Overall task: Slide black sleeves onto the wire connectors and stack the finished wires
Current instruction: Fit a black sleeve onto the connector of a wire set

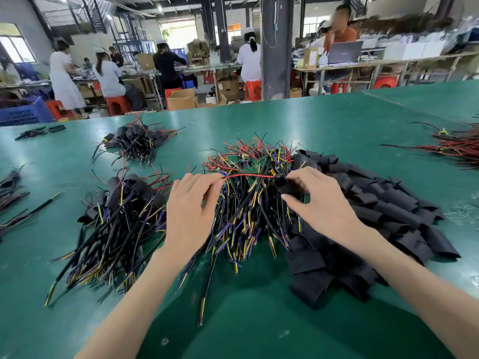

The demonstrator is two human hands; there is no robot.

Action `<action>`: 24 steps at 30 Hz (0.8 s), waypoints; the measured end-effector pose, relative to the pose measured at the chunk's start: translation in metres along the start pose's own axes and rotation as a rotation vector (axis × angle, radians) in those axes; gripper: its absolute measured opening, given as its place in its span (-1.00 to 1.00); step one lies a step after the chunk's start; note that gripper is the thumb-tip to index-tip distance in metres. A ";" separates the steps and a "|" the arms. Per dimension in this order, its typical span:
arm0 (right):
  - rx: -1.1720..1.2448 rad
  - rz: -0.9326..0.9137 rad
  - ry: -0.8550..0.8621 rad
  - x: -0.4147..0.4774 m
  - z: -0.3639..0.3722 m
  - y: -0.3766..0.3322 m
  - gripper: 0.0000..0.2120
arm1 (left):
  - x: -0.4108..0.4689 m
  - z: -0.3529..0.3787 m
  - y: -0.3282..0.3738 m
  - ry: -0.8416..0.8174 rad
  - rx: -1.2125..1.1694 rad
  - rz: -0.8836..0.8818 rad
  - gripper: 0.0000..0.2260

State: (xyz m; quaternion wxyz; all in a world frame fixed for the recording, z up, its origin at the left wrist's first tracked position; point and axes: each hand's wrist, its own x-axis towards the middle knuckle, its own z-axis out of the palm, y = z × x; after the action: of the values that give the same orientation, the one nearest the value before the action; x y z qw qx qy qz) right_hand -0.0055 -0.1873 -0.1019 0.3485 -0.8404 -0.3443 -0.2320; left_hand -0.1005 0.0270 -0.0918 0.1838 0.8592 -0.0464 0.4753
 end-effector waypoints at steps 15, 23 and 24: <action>0.127 -0.037 0.018 -0.001 -0.005 -0.007 -0.69 | -0.012 0.002 0.005 -0.004 -0.063 -0.007 -0.75; 0.202 -0.034 0.025 0.002 -0.013 -0.012 -0.67 | -0.012 0.001 0.001 -0.016 -0.025 0.001 -0.74; 0.198 -0.042 0.017 0.002 -0.013 -0.012 -0.67 | -0.012 0.001 0.001 -0.021 -0.010 0.016 -0.75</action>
State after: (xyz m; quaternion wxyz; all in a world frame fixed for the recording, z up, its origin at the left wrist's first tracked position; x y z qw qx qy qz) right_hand -0.0152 -0.1900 -0.0872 0.4279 -0.7924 -0.3801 -0.2109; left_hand -0.1067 0.0242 -0.1021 0.1840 0.8627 -0.0574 0.4675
